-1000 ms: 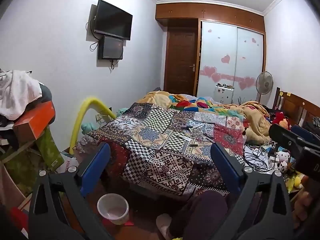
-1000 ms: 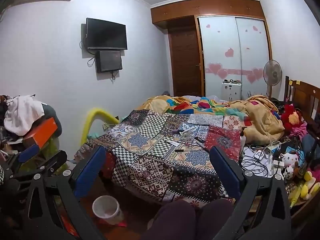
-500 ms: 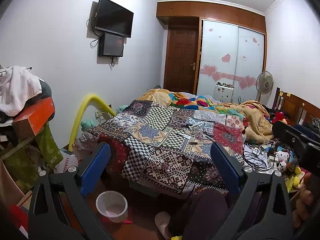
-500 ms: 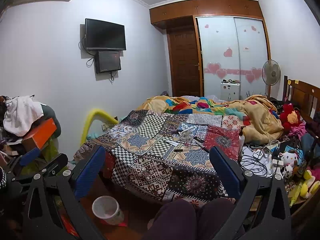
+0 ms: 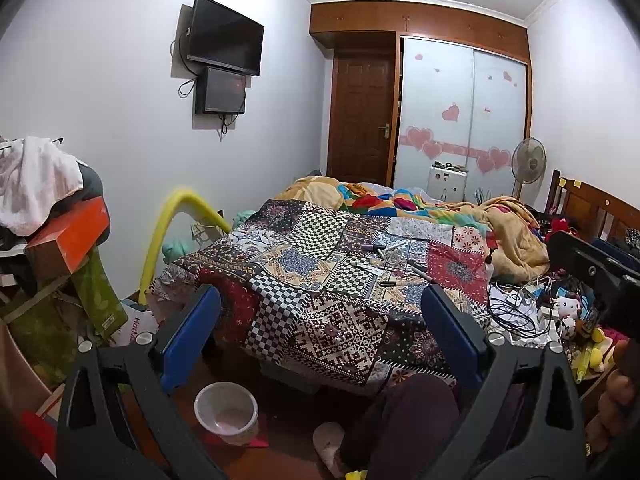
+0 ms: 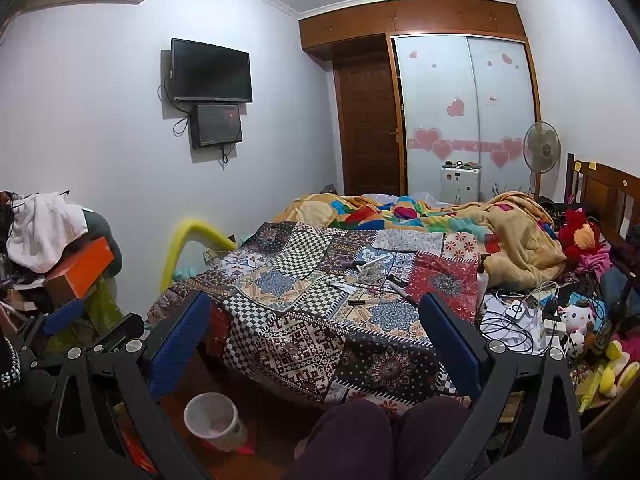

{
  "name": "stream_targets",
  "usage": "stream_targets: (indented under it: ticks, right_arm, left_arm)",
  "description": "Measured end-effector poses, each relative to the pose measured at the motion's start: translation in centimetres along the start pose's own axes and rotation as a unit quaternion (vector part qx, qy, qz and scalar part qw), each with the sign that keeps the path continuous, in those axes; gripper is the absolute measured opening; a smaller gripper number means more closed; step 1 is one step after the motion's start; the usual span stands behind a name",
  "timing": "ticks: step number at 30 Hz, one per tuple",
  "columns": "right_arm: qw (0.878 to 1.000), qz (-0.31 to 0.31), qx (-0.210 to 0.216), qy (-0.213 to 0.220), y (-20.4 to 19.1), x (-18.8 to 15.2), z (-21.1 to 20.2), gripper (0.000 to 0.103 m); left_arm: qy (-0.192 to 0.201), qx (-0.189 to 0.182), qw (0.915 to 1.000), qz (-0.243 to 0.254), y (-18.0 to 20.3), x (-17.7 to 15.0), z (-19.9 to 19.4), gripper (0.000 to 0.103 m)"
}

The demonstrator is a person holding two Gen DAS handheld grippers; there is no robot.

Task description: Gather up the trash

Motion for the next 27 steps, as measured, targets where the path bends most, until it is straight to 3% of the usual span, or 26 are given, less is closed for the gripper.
stream_targets:
  ticks: [27]
  right_arm:
    - [1.0, -0.006, 0.001, 0.001, -0.31, 0.08, -0.18, 0.103]
  left_arm:
    - [-0.008, -0.001, 0.9999, -0.007, -0.49, -0.16, 0.23, 0.101]
Point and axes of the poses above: each gripper's, at about its wrist camera, not at the fingertips, and z roughly the way its jaws point, y to its right, x to its top, the point moved 5 cm from there along z, roughly the way its jaws point, and after that the axes turned 9 degrees about x, right-handed, at the moved point
